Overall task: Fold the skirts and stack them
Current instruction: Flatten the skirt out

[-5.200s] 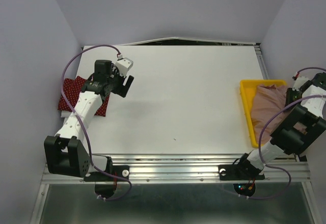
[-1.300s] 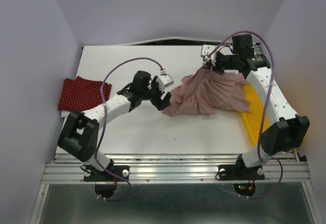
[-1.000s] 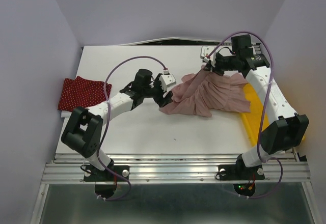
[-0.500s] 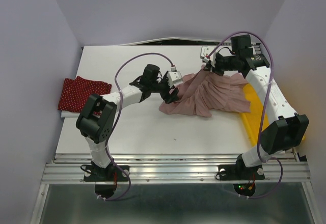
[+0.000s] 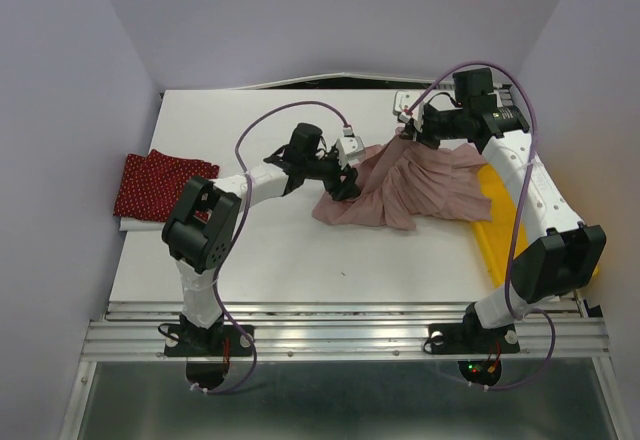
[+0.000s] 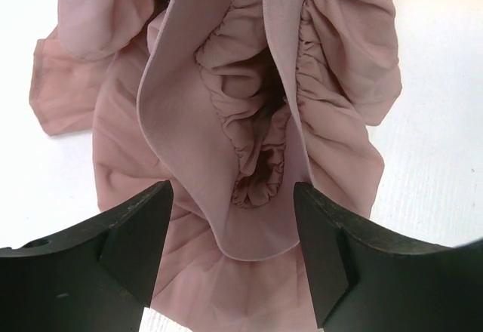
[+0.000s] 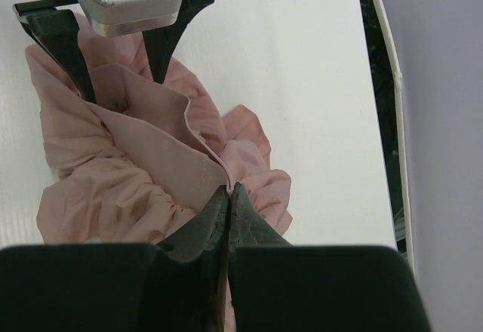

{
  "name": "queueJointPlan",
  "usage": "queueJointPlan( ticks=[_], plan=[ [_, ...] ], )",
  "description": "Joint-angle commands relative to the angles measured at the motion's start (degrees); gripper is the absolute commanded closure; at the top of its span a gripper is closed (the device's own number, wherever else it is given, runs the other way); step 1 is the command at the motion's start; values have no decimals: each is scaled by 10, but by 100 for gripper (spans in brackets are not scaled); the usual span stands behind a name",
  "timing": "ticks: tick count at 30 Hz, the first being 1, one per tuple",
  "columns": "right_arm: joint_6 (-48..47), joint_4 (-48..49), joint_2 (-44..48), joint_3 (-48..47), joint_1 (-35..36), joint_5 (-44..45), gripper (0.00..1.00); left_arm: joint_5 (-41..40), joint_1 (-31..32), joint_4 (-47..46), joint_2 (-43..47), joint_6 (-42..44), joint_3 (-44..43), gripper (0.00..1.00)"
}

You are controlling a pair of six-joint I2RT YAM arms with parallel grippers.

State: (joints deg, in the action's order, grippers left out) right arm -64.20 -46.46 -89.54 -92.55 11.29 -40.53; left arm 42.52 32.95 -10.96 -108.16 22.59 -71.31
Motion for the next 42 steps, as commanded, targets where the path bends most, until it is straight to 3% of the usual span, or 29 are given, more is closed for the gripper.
queueJointPlan(
  ticks=[1,9,14,19,30,39,42],
  plan=[
    [1,15,25,-16,-1,-3,99,63,3,-16,3,-12,-26,29],
    [-10,16,24,-11,-1,4,99,112,-8,-14,28,-25,2,49],
    [-4,20,28,-8,-1,-5,99,136,-12,7,17,-27,-15,31],
    [-11,21,28,-9,-1,-1,99,166,-12,12,-1,-47,-38,27],
    [0,20,31,-14,-1,-5,99,55,-10,-36,-36,-86,-62,36],
    [14,20,43,-37,-7,-5,99,-30,-11,-19,-44,-62,-74,39],
    [22,22,45,-42,-13,-8,99,-14,-11,-8,-45,-50,-71,49]
  ],
)
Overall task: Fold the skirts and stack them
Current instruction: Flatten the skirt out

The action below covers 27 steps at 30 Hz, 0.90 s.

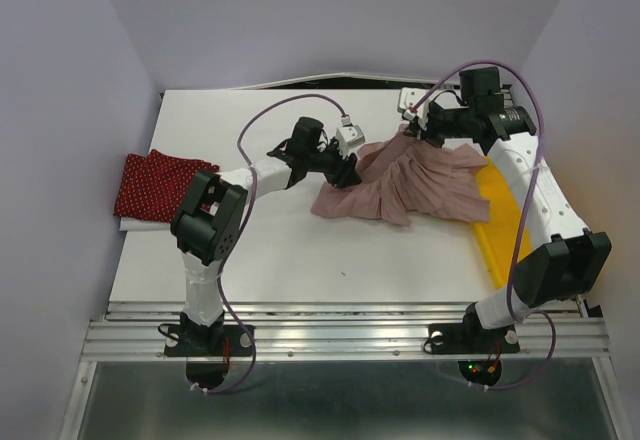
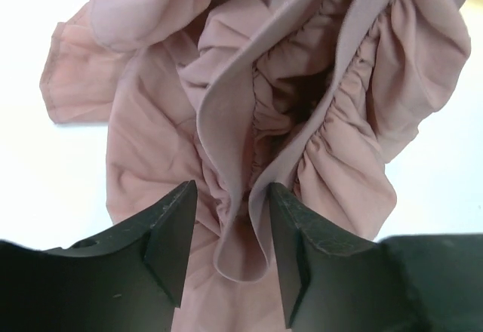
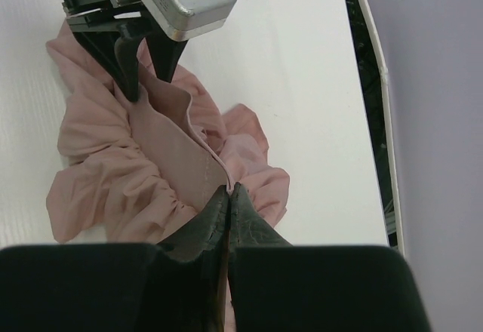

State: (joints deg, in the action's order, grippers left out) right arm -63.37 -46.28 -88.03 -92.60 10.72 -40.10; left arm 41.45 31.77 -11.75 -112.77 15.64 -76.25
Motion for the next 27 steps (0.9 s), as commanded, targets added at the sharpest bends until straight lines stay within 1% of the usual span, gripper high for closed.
queueJointPlan(
  ticks=[1,2,4,5,6,8,10,11,12,14,15,16,17,18,19,21,23,25,26,27],
  plan=[
    [16,20,30,-46,-7,-13,99,6,0,4,3,21,-20,55],
    [20,21,30,-49,-7,-14,99,9,0,8,2,26,-17,58],
    [23,21,29,-55,-7,-16,99,13,1,15,1,32,-16,60],
    [26,22,29,-60,-7,-17,99,14,0,16,1,40,-14,65],
    [26,22,29,-62,-7,-17,99,13,0,19,1,42,-14,66],
    [28,22,28,-68,-7,-17,99,11,0,23,5,48,-13,79],
    [29,25,29,-71,-7,-13,99,1,-2,39,14,62,-16,89],
    [31,29,29,-72,-7,-10,99,-5,-6,44,20,62,-16,100],
    [46,36,29,-72,-7,4,99,-12,-20,58,38,62,-21,100],
    [65,84,32,-68,-7,26,99,-50,-45,75,60,60,-36,100],
    [89,104,32,-64,-12,51,99,-65,-60,107,80,62,-70,100],
    [99,151,30,-63,-12,62,99,-80,-78,119,89,62,-95,100],
    [130,174,23,-64,-18,73,99,-118,-115,144,102,62,-121,100],
    [147,200,19,-66,-18,95,99,-137,-134,184,106,64,-184,100],
    [176,245,13,-75,-18,103,99,-169,-161,203,113,78,-219,100],
    [205,274,-5,-92,-18,113,99,-201,-175,239,128,105,-284,100],
    [232,297,-9,-106,-18,102,99,-232,-179,246,169,134,-292,100],
    [243,301,-2,-101,-18,72,99,-228,-179,255,201,159,-273,100],
    [246,299,3,-87,-18,58,99,-209,-179,268,215,172,-266,100],
    [250,293,9,-79,-18,30,99,-212,-173,283,244,181,-247,100]
  ],
)
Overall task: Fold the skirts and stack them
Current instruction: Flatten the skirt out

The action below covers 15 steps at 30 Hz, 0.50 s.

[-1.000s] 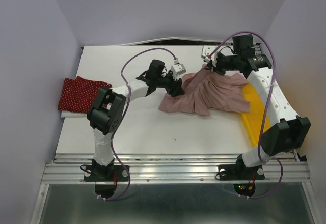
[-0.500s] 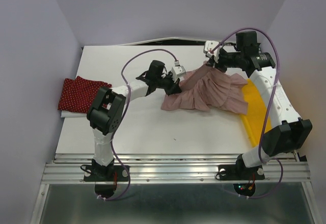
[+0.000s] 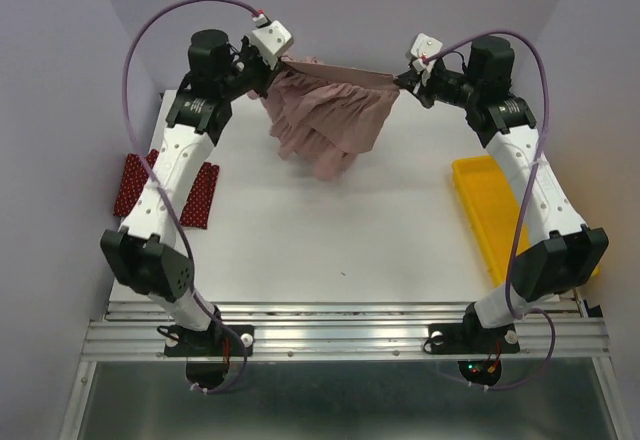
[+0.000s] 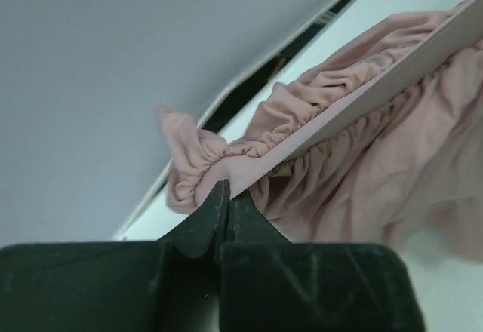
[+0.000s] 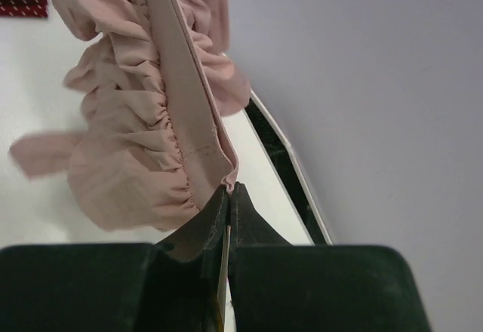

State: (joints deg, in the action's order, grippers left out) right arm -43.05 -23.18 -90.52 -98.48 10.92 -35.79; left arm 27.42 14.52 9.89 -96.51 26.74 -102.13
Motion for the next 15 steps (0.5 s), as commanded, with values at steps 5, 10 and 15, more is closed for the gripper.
queueJointPlan(
  ticks=[5,10,15],
  plan=[
    [93,-44,64,12,-13,-108,99,37,17,219,153,159,60,100],
    [233,21,77,90,45,-112,99,204,109,285,206,117,133,100],
    [296,58,77,94,135,-111,99,259,152,126,229,-99,174,100]
  ],
)
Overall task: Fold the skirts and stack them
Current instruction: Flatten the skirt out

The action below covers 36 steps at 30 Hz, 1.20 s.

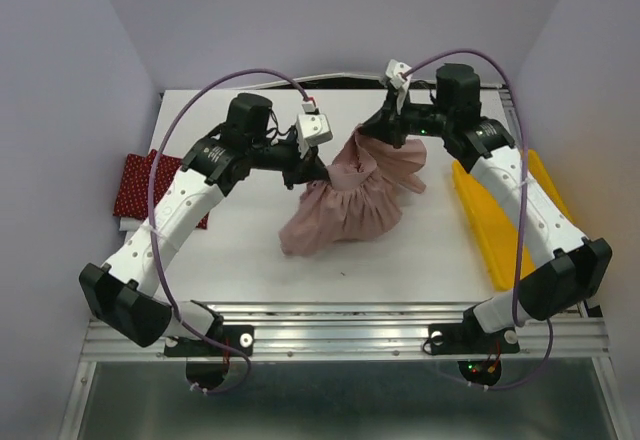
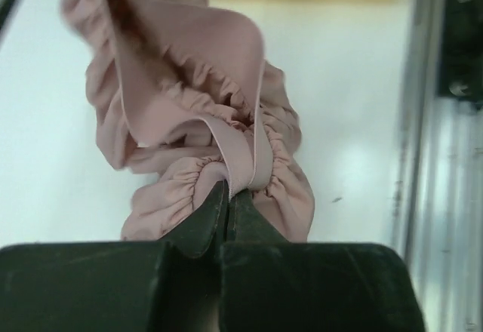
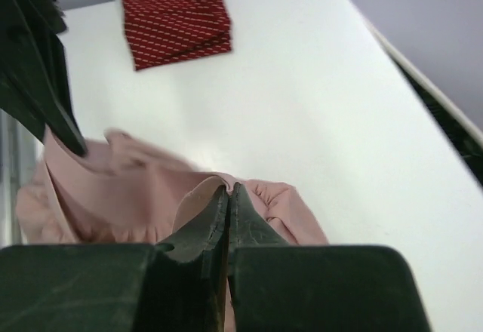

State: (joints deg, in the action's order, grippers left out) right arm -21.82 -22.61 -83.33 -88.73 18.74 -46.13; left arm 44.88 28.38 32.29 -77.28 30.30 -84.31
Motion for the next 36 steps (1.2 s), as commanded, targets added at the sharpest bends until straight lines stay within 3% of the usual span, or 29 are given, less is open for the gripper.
queueJointPlan(
  ticks=[1,3,7,9,12,16,22,29,36],
  plan=[
    [87,54,4,-13,57,2,99,30,7,-96,32,-134,-16,100],
    [52,43,-3,-34,28,75,99,-69,-45,-101,10,-120,-63,100],
    [45,44,-21,-86,-60,76,99,-180,-179,-107,-52,-117,-172,100],
    [35,45,-35,-119,-99,84,99,-212,-198,-99,-70,-97,-203,100],
    [22,44,-30,-122,-105,78,99,-175,-201,-101,-48,-74,-164,100],
    [32,29,-7,-92,-105,-12,99,-99,-171,-93,11,-30,-76,100],
    [8,-7,39,-36,-100,-36,99,-97,-141,-83,105,-17,22,100],
    [-17,-52,86,-21,-100,-28,99,-100,-141,-47,166,-27,39,100],
    [-23,-31,43,-8,-100,4,99,-99,-141,-45,131,-38,44,100]
  ],
)
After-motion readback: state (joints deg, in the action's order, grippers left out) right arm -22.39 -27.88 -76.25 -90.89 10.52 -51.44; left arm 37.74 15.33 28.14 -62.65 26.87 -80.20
